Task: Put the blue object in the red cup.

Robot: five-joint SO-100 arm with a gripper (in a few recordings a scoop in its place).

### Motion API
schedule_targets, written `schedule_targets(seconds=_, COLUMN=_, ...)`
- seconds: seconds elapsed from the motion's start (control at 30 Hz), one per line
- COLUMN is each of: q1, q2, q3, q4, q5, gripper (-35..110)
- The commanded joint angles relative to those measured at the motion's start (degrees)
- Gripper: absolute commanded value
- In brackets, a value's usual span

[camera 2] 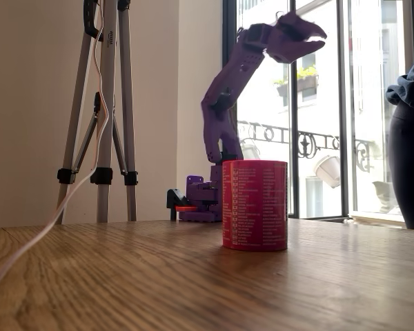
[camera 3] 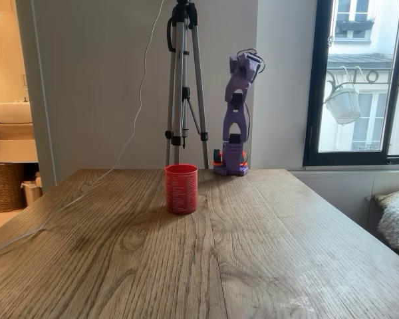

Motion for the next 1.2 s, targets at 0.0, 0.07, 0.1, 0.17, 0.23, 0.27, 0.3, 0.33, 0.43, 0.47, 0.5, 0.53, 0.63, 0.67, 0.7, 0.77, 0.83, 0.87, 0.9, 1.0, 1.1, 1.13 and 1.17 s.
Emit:
schedule_targets(seconds=0.0, q1=-3.2, q2=21.2, q3=9.0, q4=5.5, q5=-1.0, gripper=1)
schedule_targets(seconds=0.07, q1=-3.4, q2=26.0, q3=15.2, q4=7.6, q5=-1.1, gripper=1)
schedule_targets(seconds=0.1, q1=-3.0, q2=27.2, q3=18.5, q4=7.6, q5=-0.8, gripper=1)
schedule_targets(seconds=0.17, q1=-2.5, q2=29.4, q3=26.1, q4=5.1, q5=-0.4, gripper=1)
schedule_targets(seconds=0.23, q1=-2.7, q2=31.5, q3=34.7, q4=0.5, q5=0.9, gripper=1)
schedule_targets(seconds=0.27, q1=-3.6, q2=32.2, q3=39.0, q4=-1.1, q5=1.1, gripper=1)
schedule_targets(seconds=0.3, q1=-4.2, q2=32.5, q3=42.7, q4=-2.0, q5=2.0, gripper=1)
schedule_targets(seconds=0.33, q1=-4.7, q2=33.0, q3=46.5, q4=-2.5, q5=2.5, gripper=1)
schedule_targets(seconds=0.43, q1=-4.9, q2=37.7, q3=57.7, q4=-2.9, q5=4.8, gripper=1)
schedule_targets(seconds=0.47, q1=-4.9, q2=40.5, q3=61.0, q4=-2.0, q5=5.5, gripper=1)
schedule_targets(seconds=0.5, q1=-4.9, q2=43.7, q3=64.0, q4=-0.4, q5=6.0, gripper=1)
schedule_targets(seconds=0.53, q1=-4.9, q2=47.3, q3=66.9, q4=1.8, q5=6.4, gripper=1)
schedule_targets(seconds=0.63, q1=-3.5, q2=55.0, q3=73.3, q4=9.5, q5=7.6, gripper=1)
schedule_targets(seconds=0.67, q1=-2.4, q2=55.0, q3=74.7, q4=10.7, q5=9.3, gripper=1)
schedule_targets(seconds=0.7, q1=-1.1, q2=55.0, q3=76.1, q4=11.4, q5=10.5, gripper=1)
schedule_targets(seconds=0.77, q1=1.4, q2=55.1, q3=78.3, q4=10.9, q5=12.1, gripper=1)
schedule_targets(seconds=0.83, q1=2.5, q2=55.1, q3=80.8, q4=10.1, q5=12.7, gripper=1)
schedule_targets(seconds=0.87, q1=3.3, q2=55.1, q3=82.9, q4=9.5, q5=12.3, gripper=1)
schedule_targets(seconds=0.9, q1=4.7, q2=55.1, q3=84.2, q4=9.1, q5=12.7, gripper=1)
schedule_targets(seconds=1.0, q1=6.8, q2=55.1, q3=84.2, q4=9.0, q5=14.6, gripper=1)
schedule_targets(seconds=1.1, q1=6.8, q2=55.1, q3=84.2, q4=9.0, q5=14.4, gripper=1)
schedule_targets(seconds=1.13, q1=6.8, q2=55.1, q3=84.2, q4=9.0, q5=14.4, gripper=1)
schedule_targets(seconds=1.17, q1=6.8, q2=55.1, q3=84.2, q4=9.0, q5=14.3, gripper=1)
